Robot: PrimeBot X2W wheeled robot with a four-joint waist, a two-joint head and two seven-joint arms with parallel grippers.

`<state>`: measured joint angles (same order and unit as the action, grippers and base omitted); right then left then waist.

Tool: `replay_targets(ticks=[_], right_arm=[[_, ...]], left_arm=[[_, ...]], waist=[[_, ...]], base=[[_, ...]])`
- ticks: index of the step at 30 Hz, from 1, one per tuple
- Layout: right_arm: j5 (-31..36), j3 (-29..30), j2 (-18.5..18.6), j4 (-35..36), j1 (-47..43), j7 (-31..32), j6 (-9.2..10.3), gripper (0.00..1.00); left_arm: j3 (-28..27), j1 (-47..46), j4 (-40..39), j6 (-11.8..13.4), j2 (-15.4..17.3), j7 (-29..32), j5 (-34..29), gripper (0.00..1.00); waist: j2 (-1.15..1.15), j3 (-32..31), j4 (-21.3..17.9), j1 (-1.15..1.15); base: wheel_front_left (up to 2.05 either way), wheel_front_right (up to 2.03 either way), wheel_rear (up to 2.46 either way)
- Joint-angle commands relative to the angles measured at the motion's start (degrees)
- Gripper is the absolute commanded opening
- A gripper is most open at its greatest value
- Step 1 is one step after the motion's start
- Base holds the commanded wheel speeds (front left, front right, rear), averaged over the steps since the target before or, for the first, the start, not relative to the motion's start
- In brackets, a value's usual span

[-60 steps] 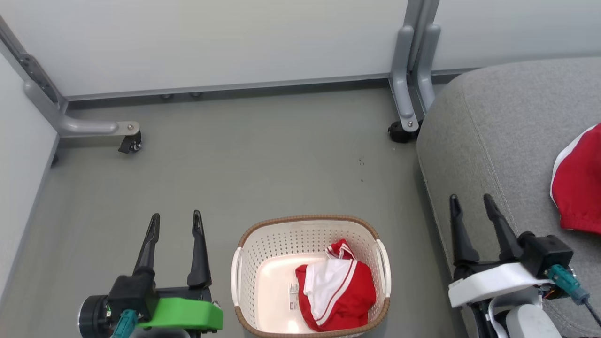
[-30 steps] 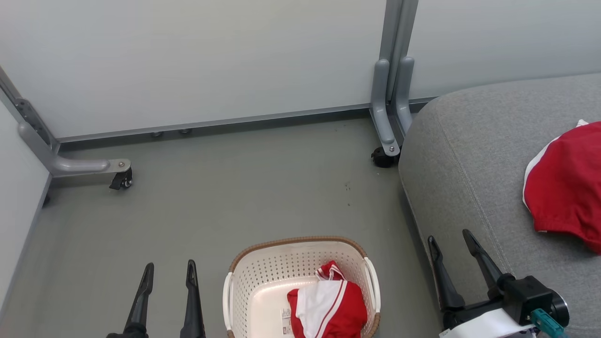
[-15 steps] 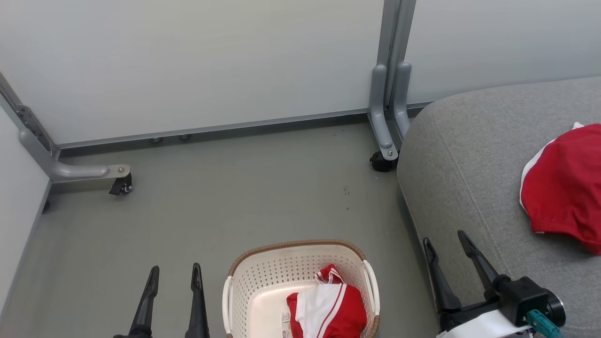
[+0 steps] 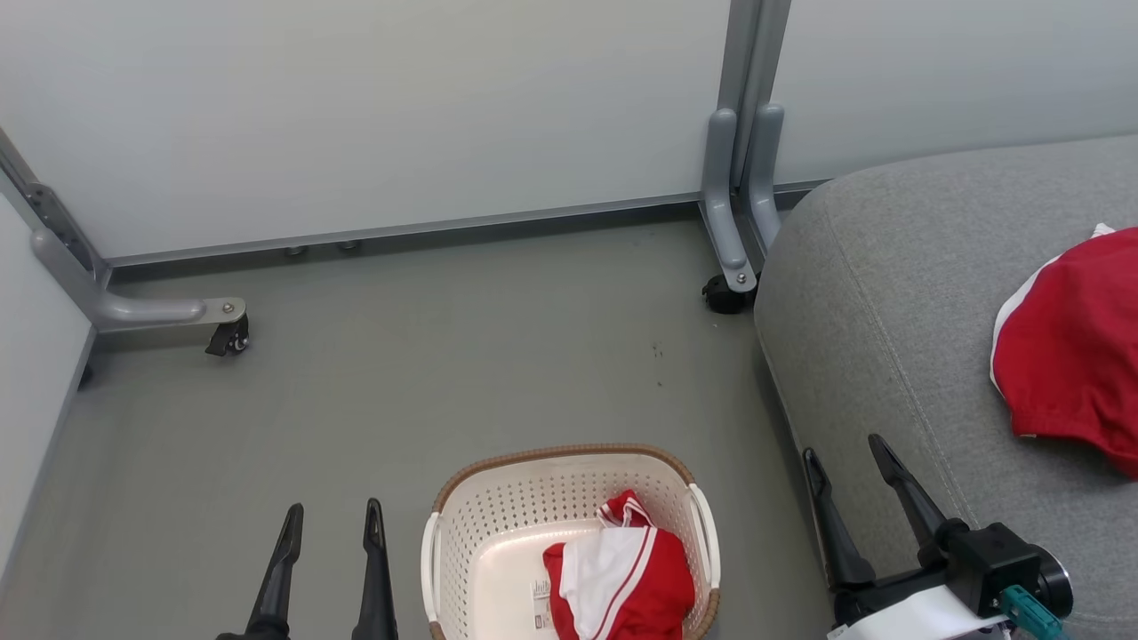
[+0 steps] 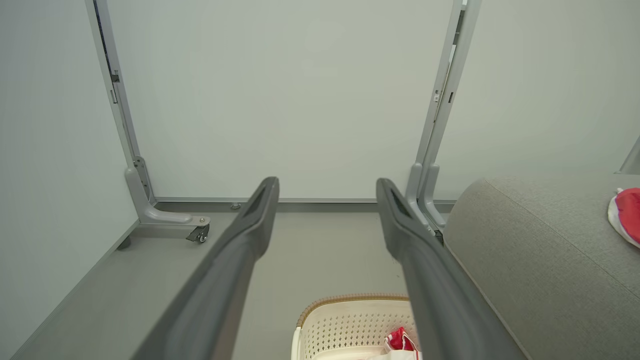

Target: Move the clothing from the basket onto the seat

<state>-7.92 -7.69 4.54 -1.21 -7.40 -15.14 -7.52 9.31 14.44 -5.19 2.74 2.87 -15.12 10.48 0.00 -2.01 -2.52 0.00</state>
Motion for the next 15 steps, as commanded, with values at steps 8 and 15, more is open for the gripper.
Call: replay_targets(ticks=[8,15], right_arm=[[0.45,0.54,0.02,0.54,0.15,-0.01,0.06,1.00],[-0.09,1.37,0.10,0.97,2.26,-0.01,0.06,1.00]], left_arm=[[0.40,-1.59,0.68,-0.70,0.05,-0.05,-0.57,1.00],[2.38,-5.68,1.71,-2.62,0.06,-0.04,-1.95,1.00]], waist=[[0.00,2.55,0.34,0.00],[0.00,8.19,1.35,0.00]], base=[[0.00,0.00,0.00],[0.00,0.00,0.00]])
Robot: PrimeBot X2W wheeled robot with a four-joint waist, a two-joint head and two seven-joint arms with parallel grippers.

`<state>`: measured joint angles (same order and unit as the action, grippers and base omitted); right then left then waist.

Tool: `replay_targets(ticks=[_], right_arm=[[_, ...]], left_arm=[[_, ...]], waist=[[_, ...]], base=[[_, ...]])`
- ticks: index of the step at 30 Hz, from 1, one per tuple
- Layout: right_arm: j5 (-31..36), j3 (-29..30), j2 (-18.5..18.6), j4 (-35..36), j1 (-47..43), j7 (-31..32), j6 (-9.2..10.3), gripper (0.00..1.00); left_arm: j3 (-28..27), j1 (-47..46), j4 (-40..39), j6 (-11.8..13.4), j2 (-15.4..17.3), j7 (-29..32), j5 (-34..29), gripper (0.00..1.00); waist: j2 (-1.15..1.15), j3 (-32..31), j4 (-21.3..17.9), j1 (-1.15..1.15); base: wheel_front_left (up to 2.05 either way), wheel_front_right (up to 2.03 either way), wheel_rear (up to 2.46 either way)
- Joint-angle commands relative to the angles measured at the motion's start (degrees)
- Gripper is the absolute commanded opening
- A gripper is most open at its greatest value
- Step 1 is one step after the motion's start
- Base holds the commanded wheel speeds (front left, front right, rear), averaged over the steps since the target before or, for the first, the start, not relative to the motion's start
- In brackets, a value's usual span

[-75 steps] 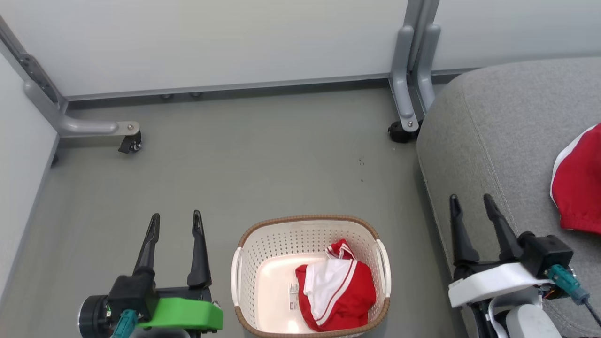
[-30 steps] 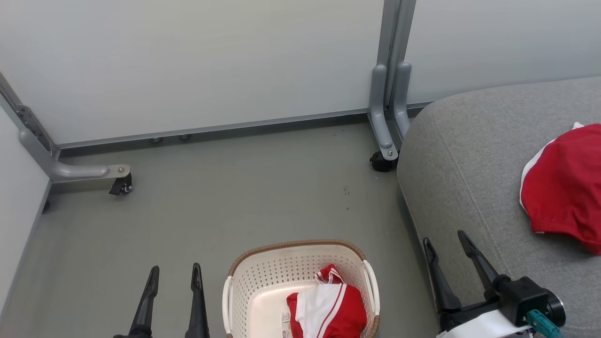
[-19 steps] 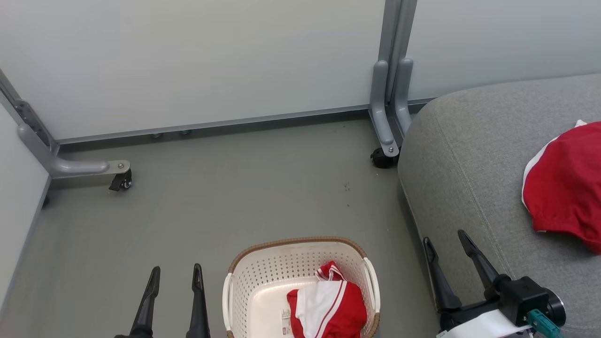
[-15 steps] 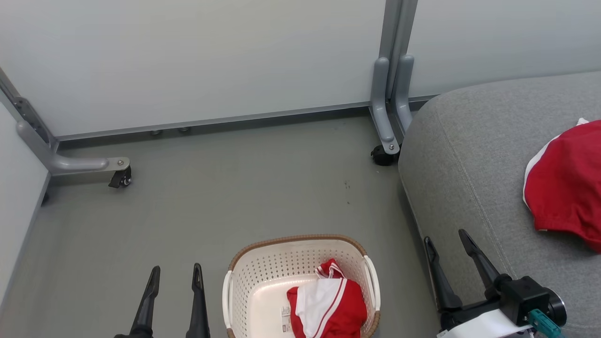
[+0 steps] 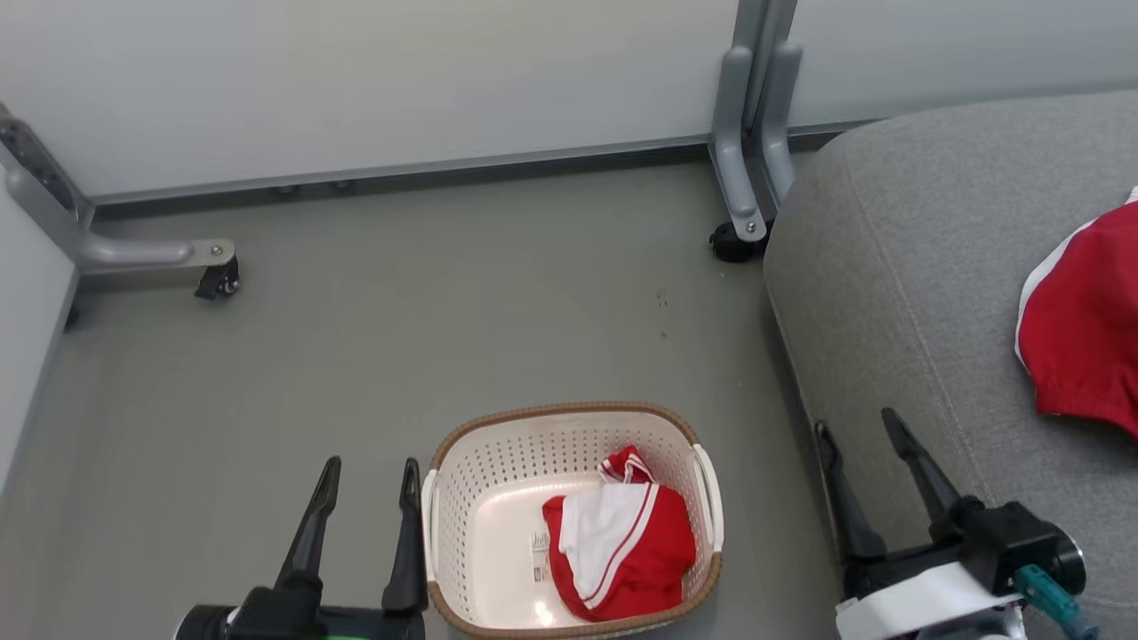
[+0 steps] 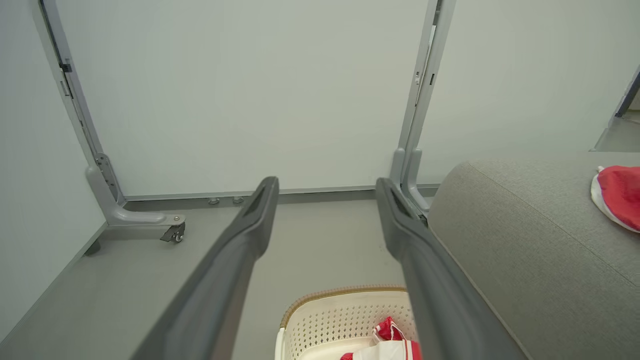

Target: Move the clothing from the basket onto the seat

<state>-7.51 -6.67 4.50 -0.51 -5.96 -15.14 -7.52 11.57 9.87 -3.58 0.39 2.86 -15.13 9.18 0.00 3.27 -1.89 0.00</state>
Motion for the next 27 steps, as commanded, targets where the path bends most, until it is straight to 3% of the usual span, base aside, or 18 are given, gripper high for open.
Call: replay_targets(ticks=[1,12,21,27], right_arm=[[-0.93,0.90,-0.08,0.61,1.31,-0.01,0.06,1.00],[0.82,3.65,0.45,3.17,9.31,-0.02,0.06,1.00],[1.95,6.47,0.12,6.30,16.18,-0.02,0.06,1.00],[2.44,9.00,-0.39,10.29,19.90,-0.02,0.06,1.00]], left_arm=[[0.46,-1.87,0.33,-0.63,0.07,-0.03,-0.99,1.00],[5.96,-15.67,8.68,-6.05,0.09,-0.03,-2.03,1.00],[11.70,-27.69,18.13,-7.69,0.23,-0.03,-4.99,1.00],[17.20,-35.89,27.02,-7.84,1.76,-0.03,-3.78,1.00]], waist=[[0.00,4.03,0.91,0.00],[0.00,17.70,3.21,0.00],[0.00,27.71,-0.24,0.00],[0.00,35.02,-3.58,0.00]], base=[[0.00,0.00,0.00],[0.00,0.00,0.00],[0.00,0.00,0.00],[0.00,0.00,0.00]])
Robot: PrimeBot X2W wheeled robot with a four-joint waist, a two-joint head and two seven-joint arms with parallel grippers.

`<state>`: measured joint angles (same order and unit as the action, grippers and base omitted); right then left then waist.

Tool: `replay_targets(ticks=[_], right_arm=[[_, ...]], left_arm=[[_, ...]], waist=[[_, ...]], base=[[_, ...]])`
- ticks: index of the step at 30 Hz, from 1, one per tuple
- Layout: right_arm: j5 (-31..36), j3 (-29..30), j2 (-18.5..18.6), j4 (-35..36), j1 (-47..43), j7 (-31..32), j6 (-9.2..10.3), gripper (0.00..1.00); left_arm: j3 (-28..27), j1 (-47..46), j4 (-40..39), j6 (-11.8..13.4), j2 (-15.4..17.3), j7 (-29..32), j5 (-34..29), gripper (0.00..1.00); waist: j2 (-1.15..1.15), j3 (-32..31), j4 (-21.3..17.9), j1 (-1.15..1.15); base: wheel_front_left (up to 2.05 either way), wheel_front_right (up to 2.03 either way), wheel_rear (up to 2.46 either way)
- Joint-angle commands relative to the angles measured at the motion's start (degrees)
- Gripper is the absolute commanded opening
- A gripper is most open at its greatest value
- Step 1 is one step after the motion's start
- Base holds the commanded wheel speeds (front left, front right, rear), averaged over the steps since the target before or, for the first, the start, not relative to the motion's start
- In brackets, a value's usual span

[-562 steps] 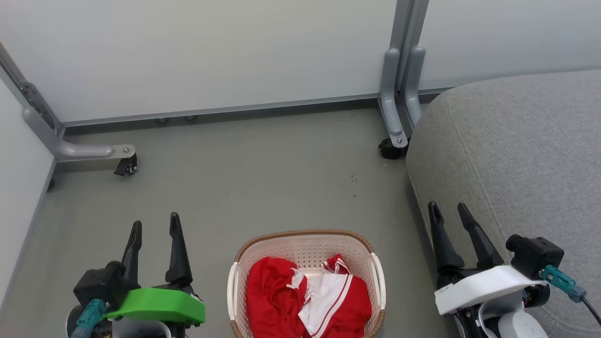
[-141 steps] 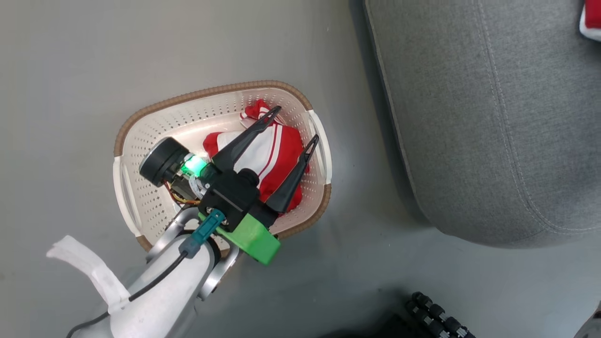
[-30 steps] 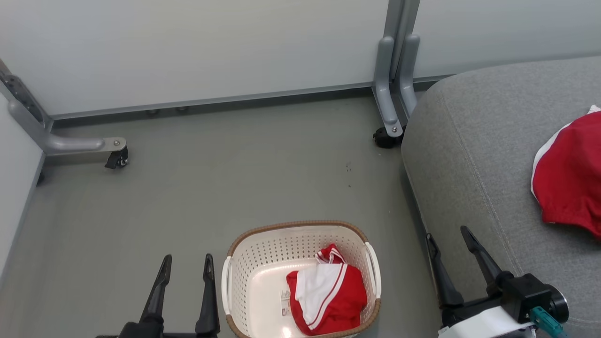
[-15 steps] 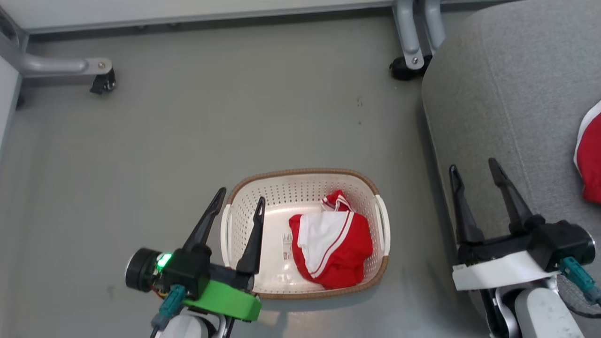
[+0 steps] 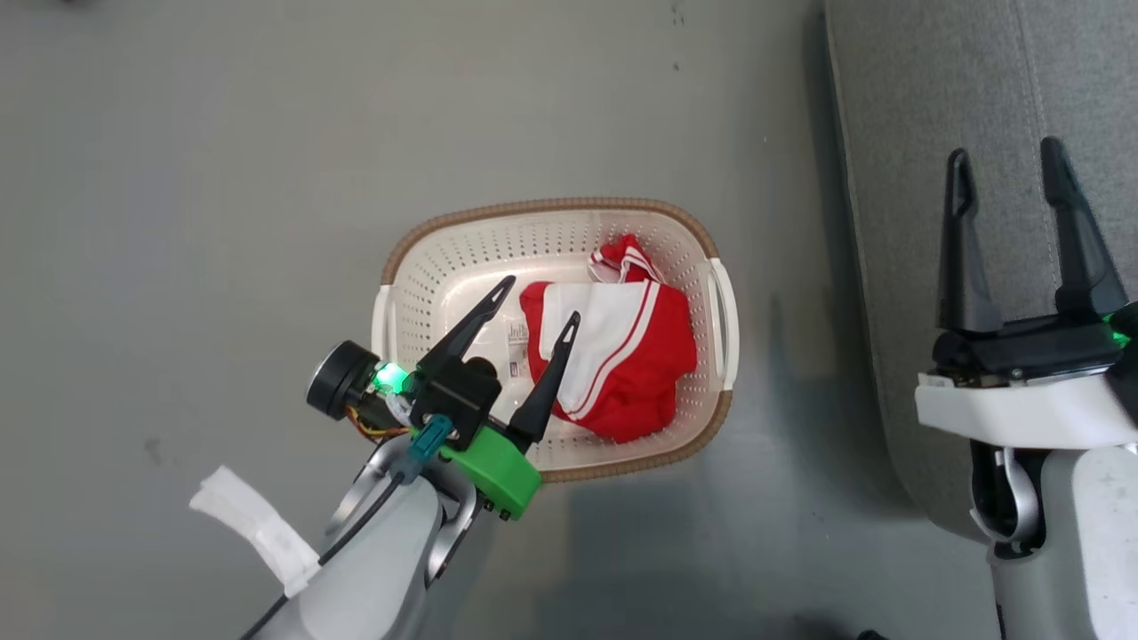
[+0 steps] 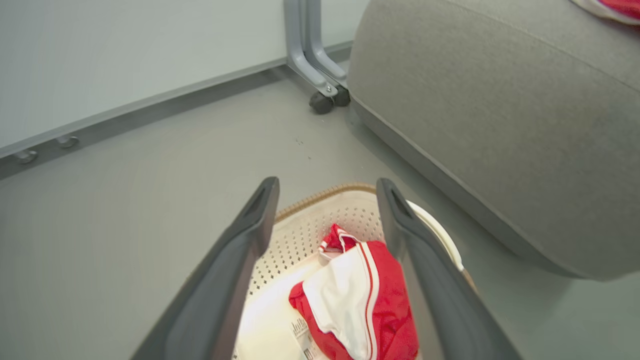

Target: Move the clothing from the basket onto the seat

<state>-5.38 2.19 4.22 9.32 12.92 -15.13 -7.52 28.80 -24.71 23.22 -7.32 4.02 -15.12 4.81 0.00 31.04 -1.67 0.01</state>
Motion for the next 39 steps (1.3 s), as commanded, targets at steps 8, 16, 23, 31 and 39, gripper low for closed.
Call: replay_targets(ticks=[8,16,23,31,39], right_arm=[[0.51,4.66,-0.53,6.82,4.86,-0.02,0.06,1.00],[1.42,5.59,-0.34,10.31,7.44,-0.02,0.06,1.00],[1.81,5.26,-0.75,11.37,7.32,-0.03,0.06,1.00],[2.77,4.07,-0.57,10.70,7.75,-0.03,0.06,1.00],[2.46,3.55,-0.78,10.86,7.49,-0.03,0.06,1.00]], left_arm=[[10.46,-14.85,17.63,-0.15,1.91,-0.04,7.31,1.00],[20.27,-26.86,33.20,-0.13,1.17,-0.04,12.02,1.00],[27.69,-33.58,40.10,-0.12,0.15,1.52,16.90,1.00],[32.41,-38.68,43.42,-0.13,-0.79,7.04,21.82,1.00],[36.09,-39.10,42.21,-0.13,-0.99,11.10,29.63,1.00]], waist=[[0.00,16.90,-6.55,-0.01],[0.00,23.71,-6.77,-0.01],[0.00,26.74,-6.86,-0.01],[0.00,29.18,-7.54,-0.01],[0.00,29.94,-8.23,-0.01]], base=[[0.00,0.00,0.00],[0.00,0.00,0.00],[0.00,0.00,0.00],[0.00,0.00,0.00],[0.00,0.00,0.00]])
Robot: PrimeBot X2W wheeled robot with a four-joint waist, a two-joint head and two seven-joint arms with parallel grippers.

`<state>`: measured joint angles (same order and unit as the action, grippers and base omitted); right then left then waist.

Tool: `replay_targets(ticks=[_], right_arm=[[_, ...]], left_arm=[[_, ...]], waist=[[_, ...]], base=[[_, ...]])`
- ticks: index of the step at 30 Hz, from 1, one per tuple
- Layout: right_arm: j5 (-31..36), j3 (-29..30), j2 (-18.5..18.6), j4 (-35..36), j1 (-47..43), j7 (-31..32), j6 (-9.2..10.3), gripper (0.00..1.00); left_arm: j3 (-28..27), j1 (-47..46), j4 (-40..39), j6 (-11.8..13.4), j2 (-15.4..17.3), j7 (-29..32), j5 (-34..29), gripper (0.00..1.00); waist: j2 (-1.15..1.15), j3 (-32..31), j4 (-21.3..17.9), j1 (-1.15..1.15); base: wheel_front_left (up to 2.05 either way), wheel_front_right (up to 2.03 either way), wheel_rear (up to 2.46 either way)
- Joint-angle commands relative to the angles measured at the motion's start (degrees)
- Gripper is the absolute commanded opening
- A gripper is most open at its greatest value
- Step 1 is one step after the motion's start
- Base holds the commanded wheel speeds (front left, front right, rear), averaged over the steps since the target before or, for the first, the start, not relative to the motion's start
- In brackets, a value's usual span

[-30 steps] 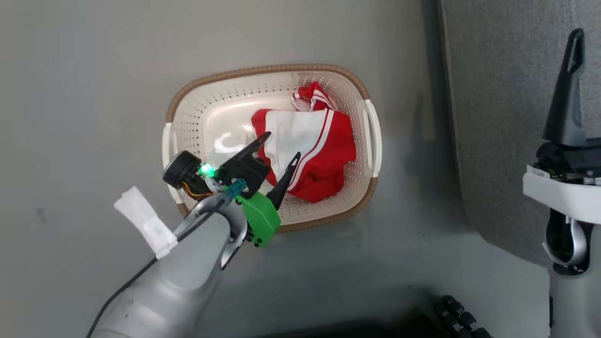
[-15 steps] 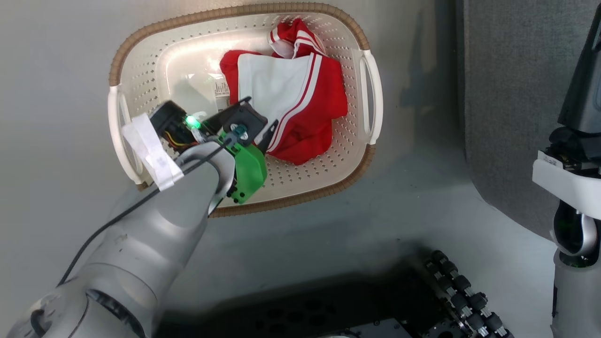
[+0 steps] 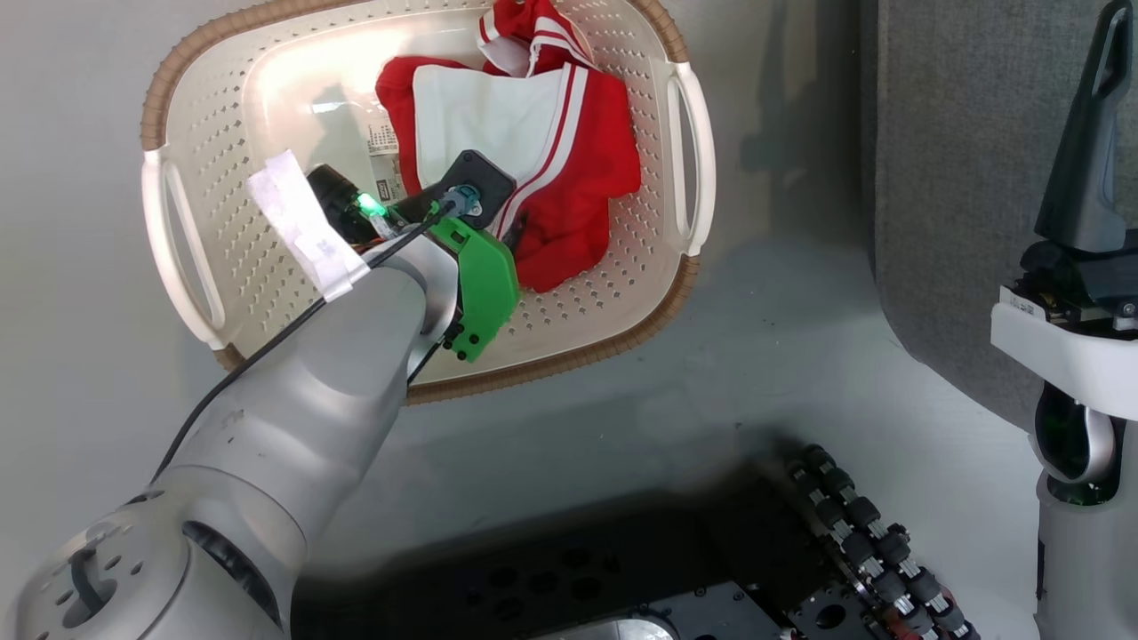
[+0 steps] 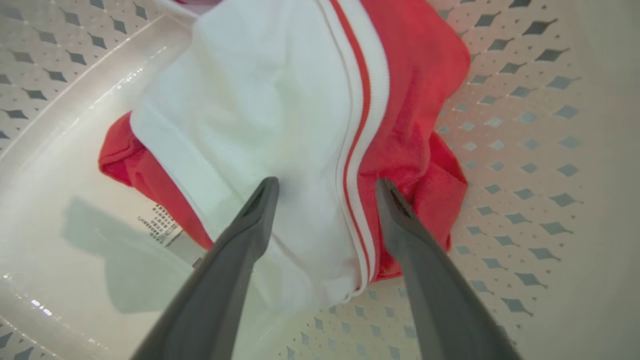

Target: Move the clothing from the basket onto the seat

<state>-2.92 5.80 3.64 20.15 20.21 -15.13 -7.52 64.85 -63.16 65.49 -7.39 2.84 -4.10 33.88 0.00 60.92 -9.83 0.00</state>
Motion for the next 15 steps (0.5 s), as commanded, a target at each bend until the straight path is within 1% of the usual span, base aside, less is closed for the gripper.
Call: replay_targets(ticks=[1,6,9,12,15], right_arm=[[0.01,-0.02,-0.19,0.02,0.04,-0.03,0.06,1.00],[-0.03,0.59,-0.26,0.57,-0.89,-0.03,0.06,1.00],[0.20,0.61,0.00,0.95,-1.14,-0.02,0.06,1.00],[0.56,0.49,0.26,1.46,-1.42,-0.03,0.06,1.00],[0.92,0.69,0.73,1.83,-2.06,-0.03,0.06,1.00]], left_arm=[[0.60,-0.34,-0.58,-0.06,0.16,0.35,1.69,1.00],[3.46,-1.64,-1.69,-0.06,0.18,-0.92,6.32,1.00],[5.17,-2.48,-0.56,-0.06,0.19,-2.28,5.95,1.00],[5.79,-2.66,0.50,-0.06,0.19,-3.39,6.54,1.00],[6.48,-2.51,0.99,-0.07,0.16,-4.95,5.75,1.00]], waist=[[0.00,0.12,-0.12,0.00],[0.00,0.56,0.13,0.00],[0.00,0.72,0.26,0.00],[0.00,0.81,0.37,0.00],[0.00,0.82,0.59,0.00]], base=[[0.00,0.00,0.00],[0.00,0.00,0.00],[0.00,0.00,0.00],[0.00,0.00,0.00],[0.00,0.00,0.00]])
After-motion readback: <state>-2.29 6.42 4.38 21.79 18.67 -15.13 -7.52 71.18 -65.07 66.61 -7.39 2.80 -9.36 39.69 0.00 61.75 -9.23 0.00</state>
